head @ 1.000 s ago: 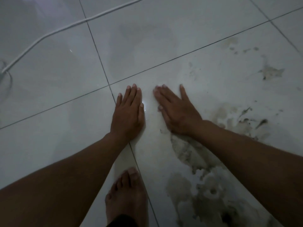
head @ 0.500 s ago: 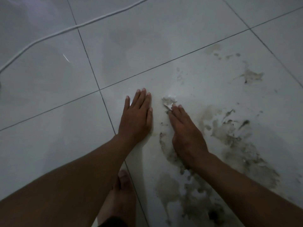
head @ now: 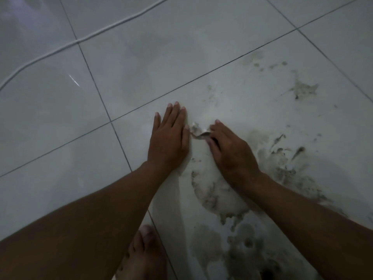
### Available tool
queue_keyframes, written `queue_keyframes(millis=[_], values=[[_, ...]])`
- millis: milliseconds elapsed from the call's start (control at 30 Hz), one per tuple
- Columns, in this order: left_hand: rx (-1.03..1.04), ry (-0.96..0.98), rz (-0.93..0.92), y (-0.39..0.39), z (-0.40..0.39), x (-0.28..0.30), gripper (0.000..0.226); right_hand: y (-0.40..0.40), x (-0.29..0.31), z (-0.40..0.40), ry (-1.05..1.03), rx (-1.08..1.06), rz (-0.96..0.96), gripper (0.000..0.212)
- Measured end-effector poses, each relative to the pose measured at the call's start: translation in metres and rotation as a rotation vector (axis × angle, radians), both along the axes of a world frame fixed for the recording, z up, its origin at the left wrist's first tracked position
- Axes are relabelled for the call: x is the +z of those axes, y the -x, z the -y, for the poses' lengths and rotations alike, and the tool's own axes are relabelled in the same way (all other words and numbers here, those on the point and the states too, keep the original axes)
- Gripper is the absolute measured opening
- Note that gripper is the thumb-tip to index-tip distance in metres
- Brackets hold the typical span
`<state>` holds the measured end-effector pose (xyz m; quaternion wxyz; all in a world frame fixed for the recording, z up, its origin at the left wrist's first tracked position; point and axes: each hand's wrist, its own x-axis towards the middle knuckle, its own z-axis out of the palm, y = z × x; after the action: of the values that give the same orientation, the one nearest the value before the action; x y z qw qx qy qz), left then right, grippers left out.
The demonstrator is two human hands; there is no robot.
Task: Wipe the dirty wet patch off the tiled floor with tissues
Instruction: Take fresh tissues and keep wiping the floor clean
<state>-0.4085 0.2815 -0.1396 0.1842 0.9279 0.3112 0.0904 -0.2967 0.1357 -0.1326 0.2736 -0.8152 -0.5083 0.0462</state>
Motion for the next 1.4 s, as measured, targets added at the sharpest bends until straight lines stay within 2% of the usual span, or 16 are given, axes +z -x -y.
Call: queue_keyframes(millis=[67,133,233,367,500,567,700,767,833,900,1000,1100,1167,1233,1300,1400], values=[[-0.018,-0.001,-0.005,-0.014,-0.008,0.001,0.058,-0.025,-0.004,-0.01,0.003,-0.137,-0.078,0.021],[-0.029,-0.006,-0.011,-0.029,-0.016,0.002,0.058,-0.052,-0.005,-0.03,-0.019,-0.242,-0.117,0.034],[0.005,-0.015,-0.019,-0.052,-0.026,-0.001,0.059,-0.079,-0.005,-0.071,0.042,-0.3,-0.127,0.047],[0.049,-0.075,-0.035,-0.061,-0.028,-0.008,0.057,-0.061,-0.003,-0.092,0.111,-0.13,-0.052,0.047],[0.047,-0.074,-0.035,-0.06,-0.028,-0.01,0.057,-0.053,-0.012,-0.052,0.061,-0.005,0.062,0.037],[0.048,-0.069,-0.027,-0.061,-0.028,-0.01,0.057,-0.069,-0.015,-0.049,0.046,-0.095,0.053,0.039],[0.044,-0.07,-0.021,-0.06,-0.028,-0.01,0.056,-0.101,-0.011,-0.095,0.063,-0.347,-0.066,0.046],[0.047,-0.077,-0.016,-0.06,-0.029,-0.011,0.056,-0.098,-0.01,-0.118,0.106,-0.255,-0.071,0.048],[0.042,-0.085,-0.021,-0.06,-0.029,-0.011,0.056,-0.083,-0.01,-0.123,0.118,-0.04,-0.029,0.047],[0.036,-0.088,-0.029,-0.061,-0.029,-0.012,0.056,-0.07,-0.011,-0.103,0.098,0.12,0.034,0.045],[0.044,-0.09,-0.038,-0.061,-0.029,-0.012,0.057,-0.072,-0.015,-0.06,0.069,0.199,0.074,0.043],[0.048,-0.085,-0.034,-0.062,-0.029,-0.011,0.058,-0.094,-0.016,-0.046,0.048,0.005,0.088,0.041],[0.049,-0.083,-0.032,-0.061,-0.029,-0.011,0.058,-0.106,-0.019,-0.059,0.019,-0.207,0.059,0.038],[0.044,-0.081,-0.034,-0.061,-0.028,-0.011,0.058,-0.109,-0.024,-0.08,-0.03,-0.328,0.04,0.035],[0.043,-0.076,-0.045,-0.062,-0.028,-0.011,0.059,-0.097,-0.026,-0.094,-0.084,-0.263,0.052,0.034],[0.044,-0.068,-0.066,-0.062,-0.029,-0.007,0.061,-0.073,-0.021,-0.077,-0.041,0.064,0.096,0.04]])
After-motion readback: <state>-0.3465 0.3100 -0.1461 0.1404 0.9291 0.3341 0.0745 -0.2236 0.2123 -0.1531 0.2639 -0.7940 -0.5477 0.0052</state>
